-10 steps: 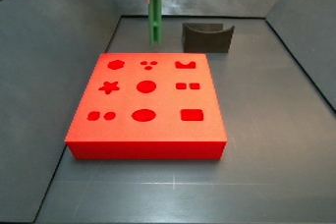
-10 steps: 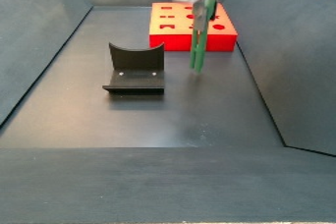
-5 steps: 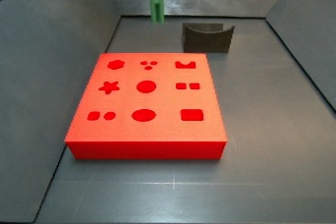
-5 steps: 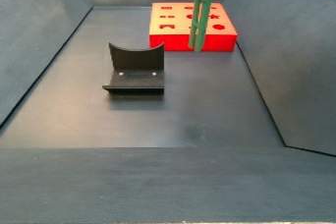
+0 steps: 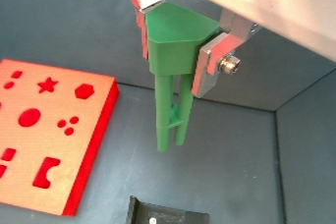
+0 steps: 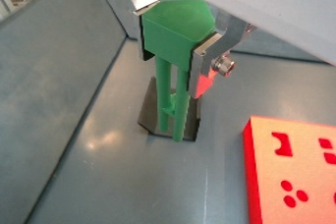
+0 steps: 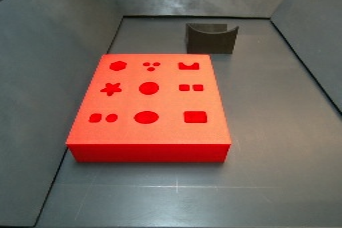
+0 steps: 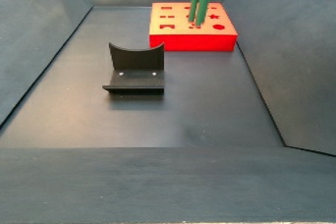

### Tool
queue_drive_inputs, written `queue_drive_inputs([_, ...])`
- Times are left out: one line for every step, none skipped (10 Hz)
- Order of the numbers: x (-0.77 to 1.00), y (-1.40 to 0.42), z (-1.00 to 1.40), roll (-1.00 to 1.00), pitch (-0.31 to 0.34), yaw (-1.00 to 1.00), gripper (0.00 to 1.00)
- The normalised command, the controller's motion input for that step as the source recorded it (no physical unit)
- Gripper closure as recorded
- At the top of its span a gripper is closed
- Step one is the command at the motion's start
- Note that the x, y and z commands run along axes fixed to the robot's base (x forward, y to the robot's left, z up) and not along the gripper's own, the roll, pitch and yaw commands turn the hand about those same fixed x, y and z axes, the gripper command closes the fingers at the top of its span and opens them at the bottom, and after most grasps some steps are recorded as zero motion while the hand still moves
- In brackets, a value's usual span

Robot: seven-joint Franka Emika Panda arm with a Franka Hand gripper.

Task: Pick up the 3 prong object. Move up. Move to above the board. Insert the 3 prong object.
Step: Move to above the board.

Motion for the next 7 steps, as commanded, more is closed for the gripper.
queue_drive_inputs([0.02, 0.04, 0.39, 0.04, 0.101, -0.03, 1.0])
queue_drive_inputs([0.02, 0.03, 0.27, 0.04, 0.102, -0.03, 1.0])
queue_drive_inputs([0.08, -1.0, 0.17, 0.0, 0.121, -1.0, 1.0])
queue_drive_inputs([0.08, -1.0, 0.17, 0.0, 0.121, -1.0, 1.0])
queue_drive_inputs([0.08, -1.0, 0.17, 0.0, 0.13, -1.0, 1.0])
queue_drive_inputs([0.08, -1.0, 0.18, -0.01, 0.137, -1.0, 1.0])
queue_drive_inputs([0.09, -1.0, 0.18, -0.01, 0.147, -1.0, 1.0])
